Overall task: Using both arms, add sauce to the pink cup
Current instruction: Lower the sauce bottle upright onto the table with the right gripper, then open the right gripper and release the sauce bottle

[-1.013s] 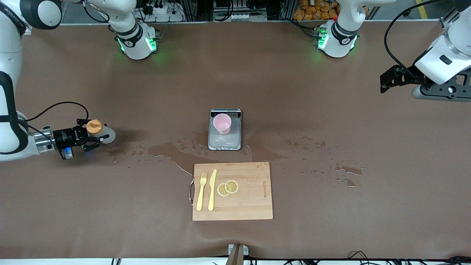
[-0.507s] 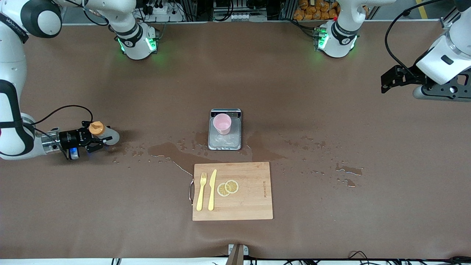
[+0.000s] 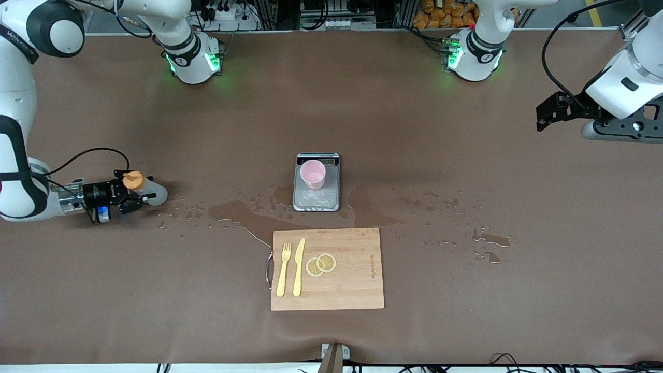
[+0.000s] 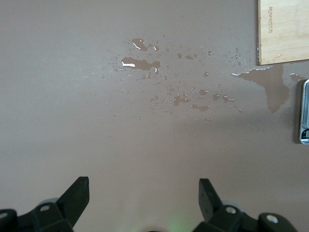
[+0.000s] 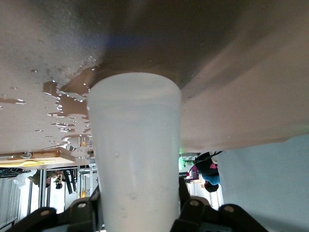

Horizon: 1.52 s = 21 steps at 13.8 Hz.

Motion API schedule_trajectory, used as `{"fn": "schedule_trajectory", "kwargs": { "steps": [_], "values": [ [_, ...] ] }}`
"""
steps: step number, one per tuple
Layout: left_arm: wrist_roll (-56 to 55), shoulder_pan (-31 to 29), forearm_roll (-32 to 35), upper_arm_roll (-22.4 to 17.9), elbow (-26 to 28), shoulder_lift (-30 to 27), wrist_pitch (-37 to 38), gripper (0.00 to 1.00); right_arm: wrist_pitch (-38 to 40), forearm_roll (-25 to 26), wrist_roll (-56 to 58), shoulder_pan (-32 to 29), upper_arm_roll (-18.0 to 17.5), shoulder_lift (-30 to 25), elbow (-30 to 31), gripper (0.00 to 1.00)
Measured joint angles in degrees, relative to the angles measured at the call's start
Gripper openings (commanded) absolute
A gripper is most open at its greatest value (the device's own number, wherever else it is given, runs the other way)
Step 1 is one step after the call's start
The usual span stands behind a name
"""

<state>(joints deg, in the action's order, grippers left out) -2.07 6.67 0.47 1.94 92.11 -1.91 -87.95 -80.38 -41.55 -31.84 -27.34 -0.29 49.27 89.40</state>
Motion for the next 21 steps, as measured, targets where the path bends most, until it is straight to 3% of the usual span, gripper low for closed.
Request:
{"fn": "schedule_trajectory", "kwargs": {
  "steps": [1, 8, 17, 21],
  "values": [
    [0.0, 0.0, 0.0, 0.0, 0.0, 0.0, 0.0, 1.0, -0.2, 0.0, 0.0, 0.0, 0.0, 0.0, -0.1, 1.0],
    [0.0, 0.0, 0.0, 0.0, 0.0, 0.0, 0.0, 1.0, -0.3, 0.0, 0.0, 0.0, -0.2, 0.0, -3.2, 1.0],
    [0.0, -0.1, 0.0, -0.1, 0.0, 0.0, 0.0, 1.0, 7.8, 3.4, -14.1, 2.1, -0.8, -1.0, -19.3, 1.0],
    [0.0, -0.1, 0.0, 0.1, -0.3, 0.0, 0.0, 1.0, 9.9, 6.5, -16.0, 4.5, -0.9, -1.8, -23.4, 1.0]
  ]
}}
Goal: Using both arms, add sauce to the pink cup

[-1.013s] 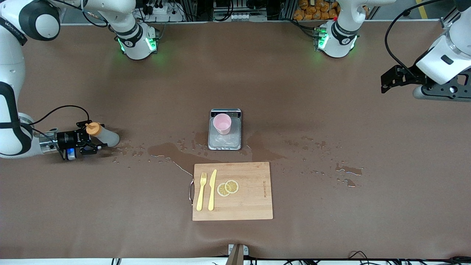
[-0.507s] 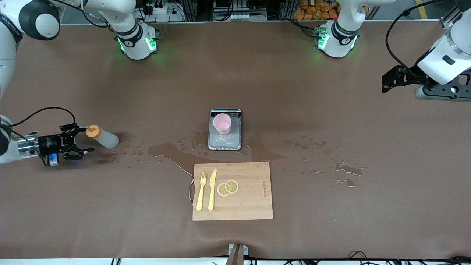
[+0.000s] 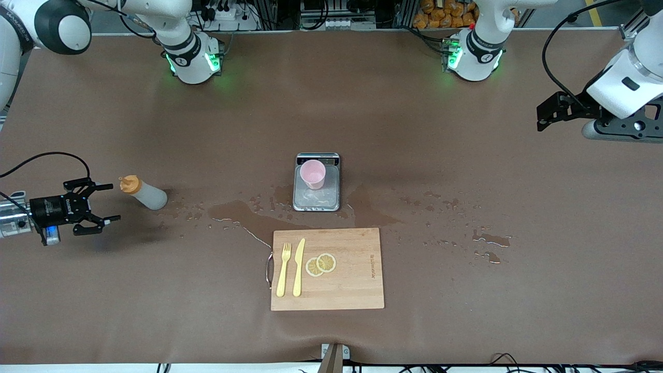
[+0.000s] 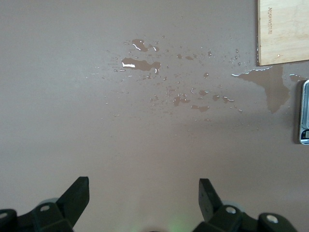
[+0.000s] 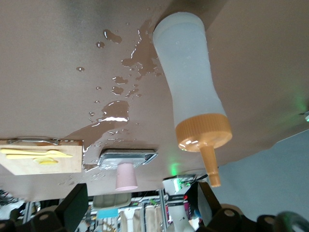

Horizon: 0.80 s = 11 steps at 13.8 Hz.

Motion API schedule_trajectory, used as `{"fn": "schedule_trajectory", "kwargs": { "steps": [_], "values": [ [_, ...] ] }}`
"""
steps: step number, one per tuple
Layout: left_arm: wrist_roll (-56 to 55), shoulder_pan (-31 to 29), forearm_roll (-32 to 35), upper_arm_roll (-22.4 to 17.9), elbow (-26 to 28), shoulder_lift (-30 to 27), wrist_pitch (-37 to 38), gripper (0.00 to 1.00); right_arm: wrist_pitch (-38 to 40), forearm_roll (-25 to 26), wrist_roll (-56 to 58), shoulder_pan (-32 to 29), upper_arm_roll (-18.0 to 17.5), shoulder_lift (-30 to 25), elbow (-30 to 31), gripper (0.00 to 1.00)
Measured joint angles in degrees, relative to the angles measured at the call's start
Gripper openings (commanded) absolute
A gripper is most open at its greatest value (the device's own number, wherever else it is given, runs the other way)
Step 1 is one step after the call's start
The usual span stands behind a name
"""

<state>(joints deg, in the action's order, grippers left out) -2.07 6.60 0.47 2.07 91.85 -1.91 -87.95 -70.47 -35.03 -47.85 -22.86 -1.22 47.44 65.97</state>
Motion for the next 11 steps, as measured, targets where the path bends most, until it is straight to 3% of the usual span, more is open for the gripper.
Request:
{"fn": "schedule_trajectory", "kwargs": {
  "steps": [5, 9, 11],
  "values": [
    [0.0, 0.0, 0.0, 0.0, -0.2, 0.0, 0.0, 1.0, 1.6, 8.0, -0.1, 6.2, -0.4, -2.1, -3.8, 1.0],
    [0.0, 0.0, 0.0, -0.1, -0.2, 0.0, 0.0, 1.0, 2.4, 9.6, -0.5, 11.1, -0.4, -6.4, -4.3, 1.0],
    [0.0, -0.1, 0.0, -0.1, -0.2, 0.0, 0.0, 1.0, 2.6, 13.2, -0.5, 14.1, -0.4, -8.8, -4.6, 1.0]
  ]
}}
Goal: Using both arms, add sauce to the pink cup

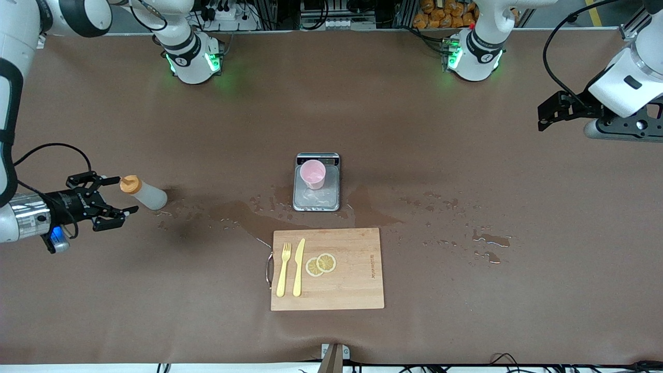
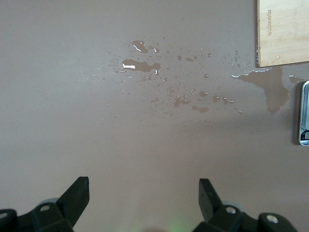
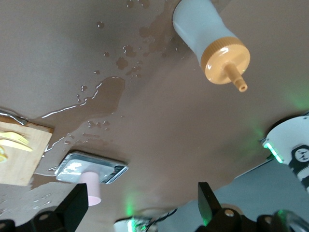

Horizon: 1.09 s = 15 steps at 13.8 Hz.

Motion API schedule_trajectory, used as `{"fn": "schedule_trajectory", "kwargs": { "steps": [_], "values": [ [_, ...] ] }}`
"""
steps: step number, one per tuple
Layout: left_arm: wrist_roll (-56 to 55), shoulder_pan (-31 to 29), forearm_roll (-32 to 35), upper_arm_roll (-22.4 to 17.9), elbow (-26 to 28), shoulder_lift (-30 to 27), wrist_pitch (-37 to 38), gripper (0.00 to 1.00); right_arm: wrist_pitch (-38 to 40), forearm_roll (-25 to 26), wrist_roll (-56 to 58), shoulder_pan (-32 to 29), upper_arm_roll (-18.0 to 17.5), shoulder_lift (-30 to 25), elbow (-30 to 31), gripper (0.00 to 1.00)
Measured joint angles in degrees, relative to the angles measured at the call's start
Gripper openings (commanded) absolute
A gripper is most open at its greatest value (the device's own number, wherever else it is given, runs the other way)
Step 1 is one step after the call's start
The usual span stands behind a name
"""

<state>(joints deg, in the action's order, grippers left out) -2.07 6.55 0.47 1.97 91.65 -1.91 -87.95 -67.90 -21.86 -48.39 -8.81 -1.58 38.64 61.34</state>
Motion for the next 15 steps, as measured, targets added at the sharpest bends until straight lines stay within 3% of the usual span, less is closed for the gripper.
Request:
{"fn": "schedule_trajectory", "kwargs": {
  "steps": [2, 4, 8, 11, 15],
  "values": [
    [0.0, 0.0, 0.0, 0.0, 0.0, 0.0, 0.0, 1.0, 0.0, 4.6, 0.0, 4.0, 0.0, -3.1, -0.3, 1.0],
    [0.0, 0.0, 0.0, 0.0, 0.0, 0.0, 0.0, 1.0, -0.1, 5.8, 3.0, 6.2, 0.1, -6.0, -0.3, 1.0],
    [0.0, 0.0, 0.0, -0.1, -0.1, 0.0, 0.0, 1.0, -0.1, 6.6, 11.7, 6.8, 2.8, -11.6, 1.4, 1.0],
    [0.0, -0.1, 0.0, -0.2, -0.1, 0.0, 0.0, 1.0, -0.3, 10.3, 20.4, 7.3, 3.1, -14.9, 2.0, 1.0],
    [0.0, -0.1, 0.0, -0.2, -0.1, 0.0, 0.0, 1.0, -2.8, 11.5, 28.3, 7.4, 3.4, -21.0, 4.3, 1.0]
  ]
}}
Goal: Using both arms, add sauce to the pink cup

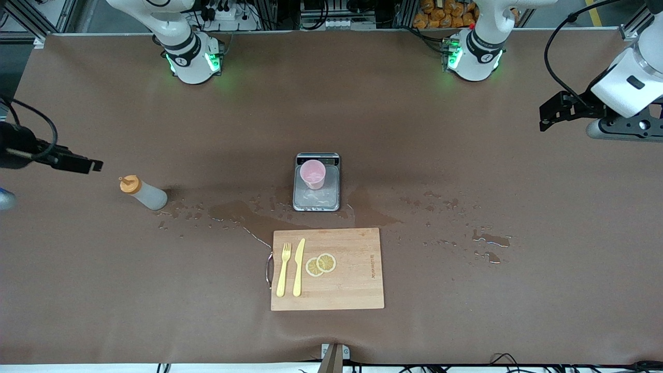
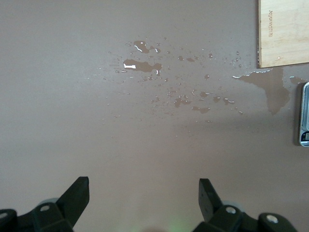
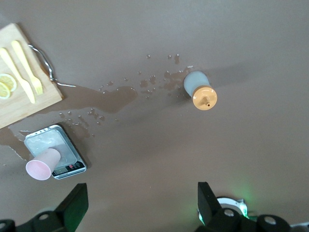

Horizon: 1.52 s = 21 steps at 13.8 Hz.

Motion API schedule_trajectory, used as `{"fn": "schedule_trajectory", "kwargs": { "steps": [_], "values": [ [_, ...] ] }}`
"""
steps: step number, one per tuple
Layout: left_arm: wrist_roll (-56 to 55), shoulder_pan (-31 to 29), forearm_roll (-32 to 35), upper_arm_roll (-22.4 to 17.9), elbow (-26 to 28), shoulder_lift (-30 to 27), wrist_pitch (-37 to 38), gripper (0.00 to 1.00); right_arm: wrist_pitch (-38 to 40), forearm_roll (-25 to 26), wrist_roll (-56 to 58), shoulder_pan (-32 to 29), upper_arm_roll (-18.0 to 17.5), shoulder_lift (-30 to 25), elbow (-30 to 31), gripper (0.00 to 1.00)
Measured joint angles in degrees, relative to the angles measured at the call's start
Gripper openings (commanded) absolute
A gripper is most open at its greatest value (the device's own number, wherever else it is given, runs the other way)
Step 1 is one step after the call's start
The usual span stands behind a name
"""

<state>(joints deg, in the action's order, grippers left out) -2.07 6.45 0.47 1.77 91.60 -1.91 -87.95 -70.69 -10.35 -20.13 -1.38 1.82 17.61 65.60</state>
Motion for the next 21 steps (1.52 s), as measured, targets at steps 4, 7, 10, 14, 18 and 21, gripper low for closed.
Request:
{"fn": "schedule_trajectory", "kwargs": {
  "steps": [4, 7, 10, 14, 18, 21],
  "values": [
    [0.0, 0.0, 0.0, 0.0, 0.0, 0.0, 0.0, 1.0, -8.2, 3.0, 6.0, 0.8, -0.1, -8.3, 9.0, 1.0],
    [0.0, 0.0, 0.0, 0.1, 0.0, 0.0, 0.0, 1.0, -14.9, 5.0, 10.6, 1.1, -0.1, -13.7, 16.6, 1.0],
    [0.0, 0.0, 0.0, 0.1, 0.0, 0.0, 0.0, 1.0, -18.7, 10.9, 11.8, 1.2, -1.9, -15.7, 19.3, 1.0],
    [0.0, 0.0, 0.0, 0.3, -0.1, 0.0, 0.0, 1.0, -21.2, 13.0, 11.9, 1.3, -3.7, -16.1, 18.8, 1.0],
    [0.0, 0.0, 0.0, 0.2, -0.8, 0.0, 0.0, 1.0, -21.0, 13.0, 12.2, 1.3, -3.4, -16.2, 18.8, 1.0],
    [0.0, 0.0, 0.0, 0.2, -1.0, 0.0, 0.0, 1.0, -21.0, 13.0, 12.5, 1.3, -3.4, -16.2, 19.0, 1.0]
  ]
}}
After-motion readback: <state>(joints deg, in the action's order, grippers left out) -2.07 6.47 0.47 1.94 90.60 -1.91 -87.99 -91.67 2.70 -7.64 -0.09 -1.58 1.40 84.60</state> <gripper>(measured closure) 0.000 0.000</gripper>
